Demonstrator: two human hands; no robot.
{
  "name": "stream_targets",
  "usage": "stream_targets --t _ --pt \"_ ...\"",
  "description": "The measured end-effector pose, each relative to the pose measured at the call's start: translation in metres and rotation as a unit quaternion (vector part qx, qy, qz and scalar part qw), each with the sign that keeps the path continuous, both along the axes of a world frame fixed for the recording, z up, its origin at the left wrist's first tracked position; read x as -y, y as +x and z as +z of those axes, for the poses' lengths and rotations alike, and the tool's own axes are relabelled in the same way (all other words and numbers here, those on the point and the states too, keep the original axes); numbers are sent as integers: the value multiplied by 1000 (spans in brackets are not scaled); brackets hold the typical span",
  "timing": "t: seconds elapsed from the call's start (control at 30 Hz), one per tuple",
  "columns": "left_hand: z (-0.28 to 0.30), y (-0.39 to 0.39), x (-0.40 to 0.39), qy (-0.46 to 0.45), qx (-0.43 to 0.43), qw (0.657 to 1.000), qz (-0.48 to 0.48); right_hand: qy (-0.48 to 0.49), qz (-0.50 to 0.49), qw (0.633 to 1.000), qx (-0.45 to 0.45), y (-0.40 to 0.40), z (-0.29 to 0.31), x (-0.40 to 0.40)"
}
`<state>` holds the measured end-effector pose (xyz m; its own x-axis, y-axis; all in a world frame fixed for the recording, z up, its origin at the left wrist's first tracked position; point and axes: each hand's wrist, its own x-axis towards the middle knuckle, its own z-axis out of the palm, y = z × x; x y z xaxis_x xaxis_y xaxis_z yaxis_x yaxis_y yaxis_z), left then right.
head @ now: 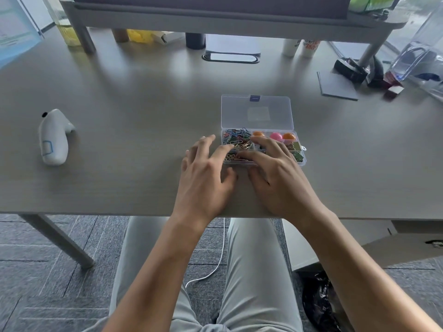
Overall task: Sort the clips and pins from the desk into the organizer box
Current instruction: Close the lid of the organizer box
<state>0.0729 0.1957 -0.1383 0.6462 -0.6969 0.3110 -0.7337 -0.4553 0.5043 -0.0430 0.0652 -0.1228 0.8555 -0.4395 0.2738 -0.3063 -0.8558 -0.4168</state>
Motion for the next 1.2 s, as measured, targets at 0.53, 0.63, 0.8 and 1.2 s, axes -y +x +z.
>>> stream_targets --t 0.53,0.63,0.8,1.2 --pt "3 -10 -3 36 39 999 -8 -16 -45 999 26 6 -2 15" --pt "5 -8 2 28 27 999 16 -21 -37 999 0 9 -3 13" --pt "2 -1 15 88 -1 996 31 -26 -48 998 34 10 -4 15" --pt "4 1 19 79 13 996 39 -21 -37 998 37 15 -4 21"
